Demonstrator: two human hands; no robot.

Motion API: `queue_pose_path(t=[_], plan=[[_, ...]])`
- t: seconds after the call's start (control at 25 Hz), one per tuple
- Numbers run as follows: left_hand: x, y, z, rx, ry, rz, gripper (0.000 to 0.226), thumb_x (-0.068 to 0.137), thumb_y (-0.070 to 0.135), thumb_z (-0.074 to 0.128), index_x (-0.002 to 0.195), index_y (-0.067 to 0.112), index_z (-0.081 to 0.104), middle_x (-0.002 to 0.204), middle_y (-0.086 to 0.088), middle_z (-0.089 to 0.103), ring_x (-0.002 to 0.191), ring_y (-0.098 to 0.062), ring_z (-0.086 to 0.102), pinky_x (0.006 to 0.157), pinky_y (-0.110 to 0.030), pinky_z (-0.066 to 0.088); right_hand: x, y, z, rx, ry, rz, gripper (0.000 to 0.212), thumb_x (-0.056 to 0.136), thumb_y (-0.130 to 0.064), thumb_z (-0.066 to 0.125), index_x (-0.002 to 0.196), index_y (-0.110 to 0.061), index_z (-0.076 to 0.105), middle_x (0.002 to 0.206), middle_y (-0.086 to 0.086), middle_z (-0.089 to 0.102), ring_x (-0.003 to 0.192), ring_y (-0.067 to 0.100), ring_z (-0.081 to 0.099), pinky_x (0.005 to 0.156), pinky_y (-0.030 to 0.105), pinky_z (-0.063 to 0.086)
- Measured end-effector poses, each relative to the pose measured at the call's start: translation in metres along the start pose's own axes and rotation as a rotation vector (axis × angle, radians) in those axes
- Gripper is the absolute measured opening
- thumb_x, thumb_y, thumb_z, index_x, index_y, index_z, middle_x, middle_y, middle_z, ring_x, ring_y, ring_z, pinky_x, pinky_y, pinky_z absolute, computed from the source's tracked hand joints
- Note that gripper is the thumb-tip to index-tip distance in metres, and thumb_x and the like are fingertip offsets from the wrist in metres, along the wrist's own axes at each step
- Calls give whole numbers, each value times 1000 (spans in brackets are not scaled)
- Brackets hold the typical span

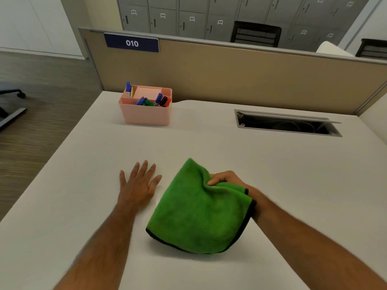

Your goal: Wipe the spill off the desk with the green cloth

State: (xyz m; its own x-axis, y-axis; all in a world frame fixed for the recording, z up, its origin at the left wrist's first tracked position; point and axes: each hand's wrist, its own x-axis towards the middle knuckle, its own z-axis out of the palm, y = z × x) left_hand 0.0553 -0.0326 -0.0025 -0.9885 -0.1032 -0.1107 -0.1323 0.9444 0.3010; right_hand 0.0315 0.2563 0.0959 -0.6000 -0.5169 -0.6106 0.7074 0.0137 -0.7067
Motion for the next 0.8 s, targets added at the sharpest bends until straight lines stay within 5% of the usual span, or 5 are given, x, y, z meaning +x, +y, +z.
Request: queue_pose_path(t=[0.2,0.4,0.56,0.68,0.8], plan=[[4,-2,-4,9,47,11,84,82,70,-1,152,34,27,164,6,20,151,-17,12,119,-56,2,25,-16,-28,-650,172,159,32,77,-5,57,106,-5,69,91,11,69,75,22,64,71,31,54],[21,-1,-8,31,119,41,82,84,69,6,146,28,42,157,3,38,142,-23,30,114,-54,20,10,-8,7,-1321,687,-355,49,90,-30,49,138,-20,52,141,7,56,127,26,51,107,38,41],[35,5,-6,45,105,60,81,85,67,5,147,28,40,158,3,36,143,-24,29,114,-55,19,8,91,70,-1556,572,-243,106,78,-91,17,158,-26,-5,162,13,-22,149,37,-23,116,66,-14],[44,4,-4,60,116,69,79,86,66,6,147,28,39,158,3,35,145,-24,28,115,-56,17,24,112,71,-1629,631,-242,128,60,-105,16,158,-25,-4,160,21,-22,144,47,-27,107,76,-17],[52,1,-3,39,113,64,77,88,64,6,149,28,36,160,3,32,147,-22,24,117,-56,12,30,102,65,-1771,389,-357,125,60,-105,20,157,-32,-10,161,20,-24,141,44,-36,106,78,-15]])
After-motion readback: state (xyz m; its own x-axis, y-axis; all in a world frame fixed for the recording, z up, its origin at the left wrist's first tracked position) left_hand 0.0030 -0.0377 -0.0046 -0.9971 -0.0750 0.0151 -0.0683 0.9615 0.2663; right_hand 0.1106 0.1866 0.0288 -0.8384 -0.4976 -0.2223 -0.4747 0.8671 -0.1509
